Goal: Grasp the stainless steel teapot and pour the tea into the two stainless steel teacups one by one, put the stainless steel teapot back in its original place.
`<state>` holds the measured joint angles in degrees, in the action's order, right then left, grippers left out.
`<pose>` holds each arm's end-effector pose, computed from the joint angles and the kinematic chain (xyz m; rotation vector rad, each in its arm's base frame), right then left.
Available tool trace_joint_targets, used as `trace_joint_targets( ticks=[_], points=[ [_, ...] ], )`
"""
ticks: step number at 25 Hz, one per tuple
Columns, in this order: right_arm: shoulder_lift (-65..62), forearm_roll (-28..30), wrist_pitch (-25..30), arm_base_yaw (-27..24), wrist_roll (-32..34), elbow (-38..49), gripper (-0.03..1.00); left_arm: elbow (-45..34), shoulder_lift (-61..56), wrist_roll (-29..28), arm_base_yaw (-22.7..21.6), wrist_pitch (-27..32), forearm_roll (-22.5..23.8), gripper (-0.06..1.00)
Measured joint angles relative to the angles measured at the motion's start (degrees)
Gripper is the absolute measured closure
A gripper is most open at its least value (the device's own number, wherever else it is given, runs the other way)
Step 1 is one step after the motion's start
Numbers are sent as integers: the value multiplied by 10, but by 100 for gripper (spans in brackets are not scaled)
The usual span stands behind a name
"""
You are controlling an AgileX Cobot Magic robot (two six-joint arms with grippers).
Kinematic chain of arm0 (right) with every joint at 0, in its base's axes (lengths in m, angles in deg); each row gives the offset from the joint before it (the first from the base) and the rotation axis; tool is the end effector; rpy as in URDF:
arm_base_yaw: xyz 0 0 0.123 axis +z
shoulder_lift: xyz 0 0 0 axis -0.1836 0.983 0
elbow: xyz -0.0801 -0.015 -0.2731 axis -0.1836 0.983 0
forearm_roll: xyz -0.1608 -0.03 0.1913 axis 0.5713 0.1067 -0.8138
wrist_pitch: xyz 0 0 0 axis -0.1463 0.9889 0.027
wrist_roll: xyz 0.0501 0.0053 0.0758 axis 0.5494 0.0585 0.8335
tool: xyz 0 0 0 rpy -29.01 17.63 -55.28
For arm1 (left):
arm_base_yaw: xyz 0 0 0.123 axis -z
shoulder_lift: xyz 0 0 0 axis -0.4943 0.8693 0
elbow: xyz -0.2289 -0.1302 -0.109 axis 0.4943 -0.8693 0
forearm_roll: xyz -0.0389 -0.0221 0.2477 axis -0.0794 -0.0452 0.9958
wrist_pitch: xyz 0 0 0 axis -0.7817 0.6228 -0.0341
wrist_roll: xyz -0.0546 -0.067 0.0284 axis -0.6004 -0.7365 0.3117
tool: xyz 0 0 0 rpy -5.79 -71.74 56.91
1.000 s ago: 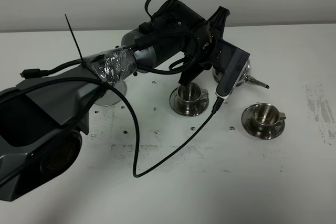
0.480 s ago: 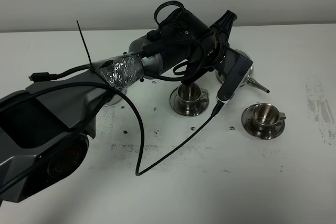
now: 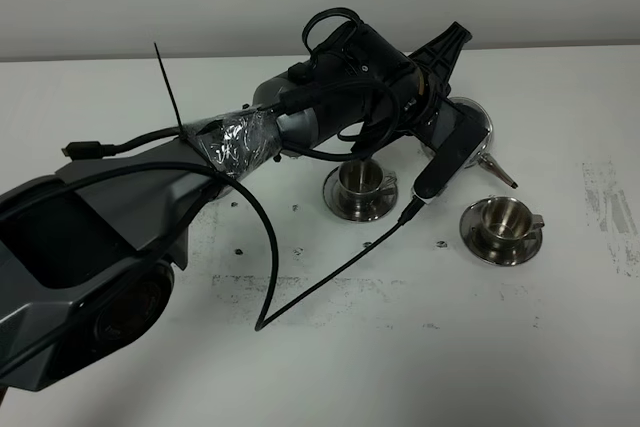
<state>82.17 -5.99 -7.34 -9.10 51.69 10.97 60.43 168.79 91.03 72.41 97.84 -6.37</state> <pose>-0.0025 0.0045 0.2749 -0.1721 2.0733 0.0020 0.4137 -0.3659 0.1840 2.2987 0.7545 0.6806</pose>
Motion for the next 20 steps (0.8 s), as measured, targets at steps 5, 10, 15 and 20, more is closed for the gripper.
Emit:
trace_joint_targets(
  ticks=[5,10,15,20],
  points=[
    [0,0,0,0,0,0,73,0,2,18,1,0,3,77],
    [0,0,0,0,0,0,73,0,2,21,1,0,24,77],
    [0,0,0,0,1,0,73,0,2,22,1,0,43,77],
    [0,0,0,0,1,0,73,0,2,34,3,0,45,77]
  ],
)
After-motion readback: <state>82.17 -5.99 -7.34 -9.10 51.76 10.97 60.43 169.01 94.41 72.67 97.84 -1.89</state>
